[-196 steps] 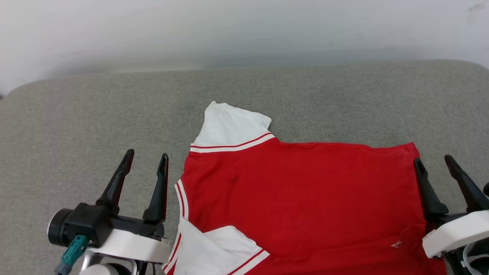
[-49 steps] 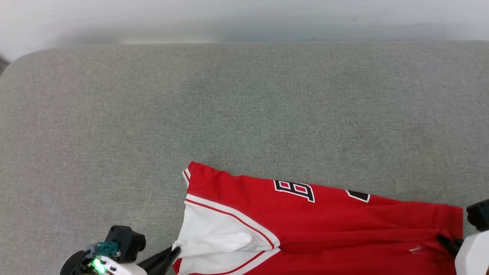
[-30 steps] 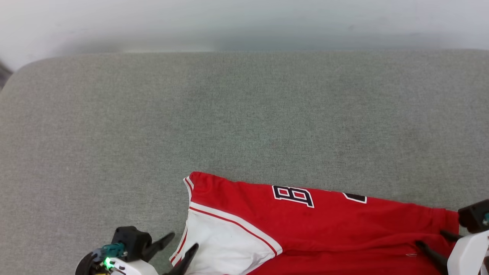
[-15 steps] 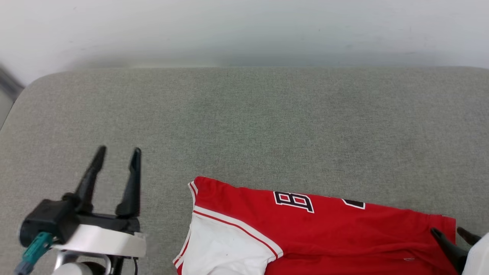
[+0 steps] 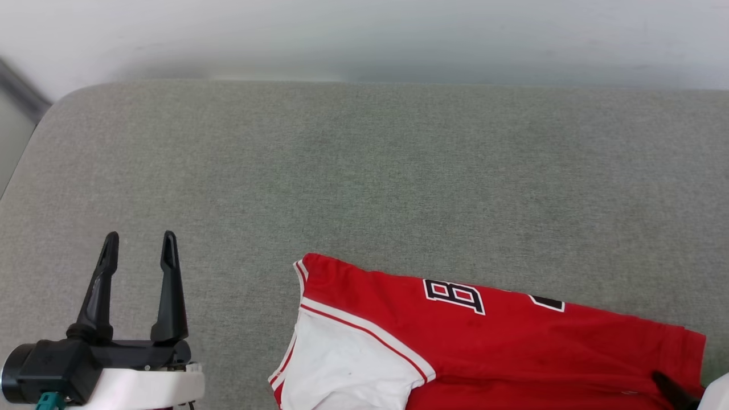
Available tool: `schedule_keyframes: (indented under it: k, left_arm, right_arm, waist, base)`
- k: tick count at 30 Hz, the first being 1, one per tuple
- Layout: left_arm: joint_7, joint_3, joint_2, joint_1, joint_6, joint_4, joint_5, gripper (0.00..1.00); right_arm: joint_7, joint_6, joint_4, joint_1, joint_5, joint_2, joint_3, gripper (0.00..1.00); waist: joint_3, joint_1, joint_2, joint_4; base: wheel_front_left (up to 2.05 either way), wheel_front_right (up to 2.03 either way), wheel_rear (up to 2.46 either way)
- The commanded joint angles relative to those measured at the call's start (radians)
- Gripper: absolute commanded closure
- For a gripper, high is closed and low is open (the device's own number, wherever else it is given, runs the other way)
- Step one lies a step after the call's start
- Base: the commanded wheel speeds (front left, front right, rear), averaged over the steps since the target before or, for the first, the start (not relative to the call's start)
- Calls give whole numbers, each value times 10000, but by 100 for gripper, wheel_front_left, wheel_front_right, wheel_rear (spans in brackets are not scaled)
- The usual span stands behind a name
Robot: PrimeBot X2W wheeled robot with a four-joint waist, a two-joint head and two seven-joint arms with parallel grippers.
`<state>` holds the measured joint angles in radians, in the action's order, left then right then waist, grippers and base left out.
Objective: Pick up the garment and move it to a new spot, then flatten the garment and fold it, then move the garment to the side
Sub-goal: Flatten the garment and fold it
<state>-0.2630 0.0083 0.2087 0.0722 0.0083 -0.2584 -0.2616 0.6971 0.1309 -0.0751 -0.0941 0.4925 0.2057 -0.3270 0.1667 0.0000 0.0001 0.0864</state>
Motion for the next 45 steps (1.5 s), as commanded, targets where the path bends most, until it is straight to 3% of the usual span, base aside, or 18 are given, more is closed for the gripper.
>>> schedule_keyframes:
  k: [1, 5, 11, 15, 20, 29, 30, 31, 32, 38, 45]
  left_arm:
    - [-21, 138, -146, -30, -206, 36, 174, 0]
    - [-20, 518, -637, -123, -794, 166, 542, 0]
    - [-20, 819, -1037, -175, -1204, 261, 848, 0]
    - [-21, 878, -1151, -197, -1309, 283, 952, 0]
    - [-21, 987, -1244, -129, -1361, 280, 995, 0]
    - [-21, 800, -1314, -239, -1378, 281, 1037, 0]
    - [-21, 795, -1299, -221, -1379, 282, 1030, 0]
    - [-21, 787, -1286, -204, -1380, 288, 1024, 0]
    - [-21, 783, -1268, -190, -1381, 298, 1021, 0]
    - [-21, 832, -1236, -133, -1383, 322, 1016, 0]
    - [-21, 854, -1216, 24, -1384, 304, 1017, 0]
  right_arm:
    - [-1, -5, -246, 142, -131, -48, -55, 0]
    - [-22, -10, -943, 215, -457, -42, -146, 0]
    - [-96, -11, -1503, 141, -695, -326, -164, 0]
    - [-526, -13, -1439, 165, -928, -427, -431, 0]
    - [-267, -15, -1421, 67, -1180, -404, -539, 0]
    - [460, 25, -1556, 60, -685, -1065, 298, 0]
    - [464, 48, -1574, 38, -633, -1131, 413, 19]
    - [465, 58, -1569, 44, -597, -1197, 536, 65]
    - [470, 61, -1545, 62, -545, -1258, 673, 100]
    - [245, 59, -1439, 186, -366, -1215, 1047, 100]
    - [-463, -8, -1231, 444, -784, -701, 510, 100]
  waist:
    - [66, 0, -1, 87]
    - [153, 0, -1, 248]
    - [196, 0, -1, 410]
    - [186, 0, -1, 468]
    - [152, 0, -1, 428]
    - [202, 0, -1, 497]
    - [204, 0, -1, 506]
    - [201, 0, -1, 516]
    - [197, 0, -1, 525]
    - [82, 0, -1, 514]
    - [-152, 0, -1, 375]
  base:
    - [0, 0, 0]
    - [0, 0, 0]
    - [0, 0, 0]
    - [0, 0, 0]
    - [0, 0, 0]
    - [0, 0, 0]
    - [0, 0, 0]
    - [0, 0, 0]
    - [0, 0, 0]
    - [0, 0, 0]
    - [0, 0, 0]
